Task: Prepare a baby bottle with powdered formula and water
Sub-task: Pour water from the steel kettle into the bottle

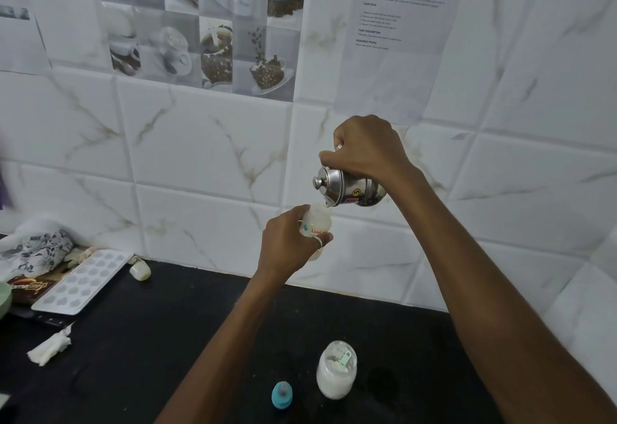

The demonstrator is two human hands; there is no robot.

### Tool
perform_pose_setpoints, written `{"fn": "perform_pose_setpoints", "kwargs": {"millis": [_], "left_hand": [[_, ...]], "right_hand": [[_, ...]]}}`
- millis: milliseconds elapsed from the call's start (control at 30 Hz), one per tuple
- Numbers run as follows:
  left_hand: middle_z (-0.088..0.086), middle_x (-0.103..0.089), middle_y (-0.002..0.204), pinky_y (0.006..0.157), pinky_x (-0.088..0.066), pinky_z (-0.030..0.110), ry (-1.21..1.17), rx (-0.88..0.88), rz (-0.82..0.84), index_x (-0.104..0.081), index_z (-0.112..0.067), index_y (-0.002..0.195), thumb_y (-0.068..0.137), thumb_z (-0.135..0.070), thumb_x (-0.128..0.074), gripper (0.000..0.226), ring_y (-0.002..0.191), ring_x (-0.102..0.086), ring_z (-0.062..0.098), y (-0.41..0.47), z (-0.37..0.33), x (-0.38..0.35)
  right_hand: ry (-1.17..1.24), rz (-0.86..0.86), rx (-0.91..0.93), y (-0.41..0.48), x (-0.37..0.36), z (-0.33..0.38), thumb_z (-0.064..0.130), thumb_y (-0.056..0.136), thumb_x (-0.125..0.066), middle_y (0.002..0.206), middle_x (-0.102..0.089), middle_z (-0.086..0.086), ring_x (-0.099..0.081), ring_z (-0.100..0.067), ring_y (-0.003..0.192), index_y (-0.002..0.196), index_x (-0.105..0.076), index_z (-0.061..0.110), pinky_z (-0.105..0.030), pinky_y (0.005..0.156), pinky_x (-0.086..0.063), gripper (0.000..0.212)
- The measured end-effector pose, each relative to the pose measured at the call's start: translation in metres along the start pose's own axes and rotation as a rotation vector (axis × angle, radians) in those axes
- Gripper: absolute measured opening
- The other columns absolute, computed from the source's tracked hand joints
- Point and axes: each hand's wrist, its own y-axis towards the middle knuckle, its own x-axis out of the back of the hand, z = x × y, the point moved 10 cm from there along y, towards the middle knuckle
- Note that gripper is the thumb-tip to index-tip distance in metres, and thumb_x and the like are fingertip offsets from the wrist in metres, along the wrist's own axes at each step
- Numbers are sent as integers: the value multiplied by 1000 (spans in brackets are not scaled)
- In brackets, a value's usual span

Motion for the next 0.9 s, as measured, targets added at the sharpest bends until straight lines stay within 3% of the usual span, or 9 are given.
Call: {"fn": "perform_pose_setpoints", "kwargs": {"millis": [367,600,900], "left_hand": [[-1,-71,120,88,-54,29,-7,-3,1,-60,-20,135,73,-48,-86,73,103,-67,18,1,0,1],[-1,-72,118,86,-52,27,-16,-2,-4,-62,-20,133,73,-47,-87,71,101,-67,19,-1,-1,3],[-2,-73,116,91,-54,33,-15,10,-3,-63,-20,132,73,-45,-87,69,103,-68,19,-1,-2,3]], "right_hand": [[-22,-1,30,2,4,9,36,71,-72,51,-44,4,-43,-20,57,52,-48,16,-25,53,-28,36],[-37,11,53,3,3,15,34,69,-71,52,-47,2,-45,-21,59,58,-58,11,-27,55,-32,28],[-42,39,81,1,5,22,35,73,-72,54,-46,8,-46,-16,60,52,-47,20,-26,59,-32,36]]}}
